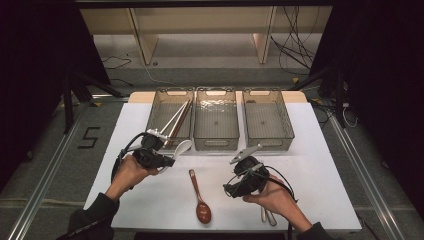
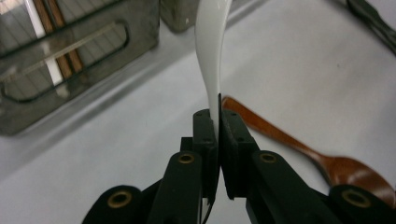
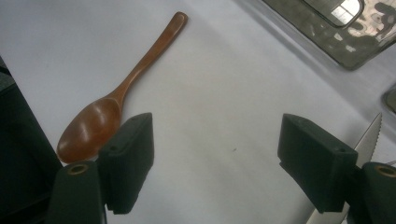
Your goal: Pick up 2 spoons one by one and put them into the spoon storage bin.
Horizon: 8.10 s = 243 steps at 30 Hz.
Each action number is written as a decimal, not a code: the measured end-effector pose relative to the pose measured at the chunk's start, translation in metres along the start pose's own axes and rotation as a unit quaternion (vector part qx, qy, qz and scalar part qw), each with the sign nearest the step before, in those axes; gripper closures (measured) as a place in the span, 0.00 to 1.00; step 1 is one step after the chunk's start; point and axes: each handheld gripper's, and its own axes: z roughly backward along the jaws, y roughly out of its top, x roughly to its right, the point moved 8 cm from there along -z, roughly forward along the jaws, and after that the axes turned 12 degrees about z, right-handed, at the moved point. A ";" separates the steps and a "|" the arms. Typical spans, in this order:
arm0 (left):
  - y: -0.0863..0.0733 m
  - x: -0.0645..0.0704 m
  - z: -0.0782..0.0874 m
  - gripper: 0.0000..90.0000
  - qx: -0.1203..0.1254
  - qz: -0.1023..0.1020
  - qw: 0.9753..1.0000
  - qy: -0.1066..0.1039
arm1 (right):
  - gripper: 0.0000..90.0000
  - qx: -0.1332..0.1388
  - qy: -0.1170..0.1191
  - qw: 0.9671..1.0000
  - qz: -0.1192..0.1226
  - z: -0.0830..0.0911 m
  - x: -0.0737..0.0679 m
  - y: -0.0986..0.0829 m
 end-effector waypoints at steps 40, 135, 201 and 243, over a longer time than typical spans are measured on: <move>0.139 0.015 -0.071 0.94 0.050 0.047 0.998 0.013 | 0.31 0.002 0.007 1.000 0.000 0.001 0.001 -0.002; -0.040 0.006 0.026 0.23 0.125 0.005 0.991 -0.046 | 0.66 -0.110 0.052 0.990 0.069 -0.100 -0.064 0.037; -0.037 0.006 0.042 0.23 0.185 0.002 0.981 -0.066 | 0.91 0.011 -0.034 0.999 -0.029 -0.027 0.062 0.069; -0.038 0.007 0.041 0.21 0.187 -0.007 0.980 -0.070 | 0.91 0.020 -0.087 0.991 -0.098 -0.042 0.148 0.124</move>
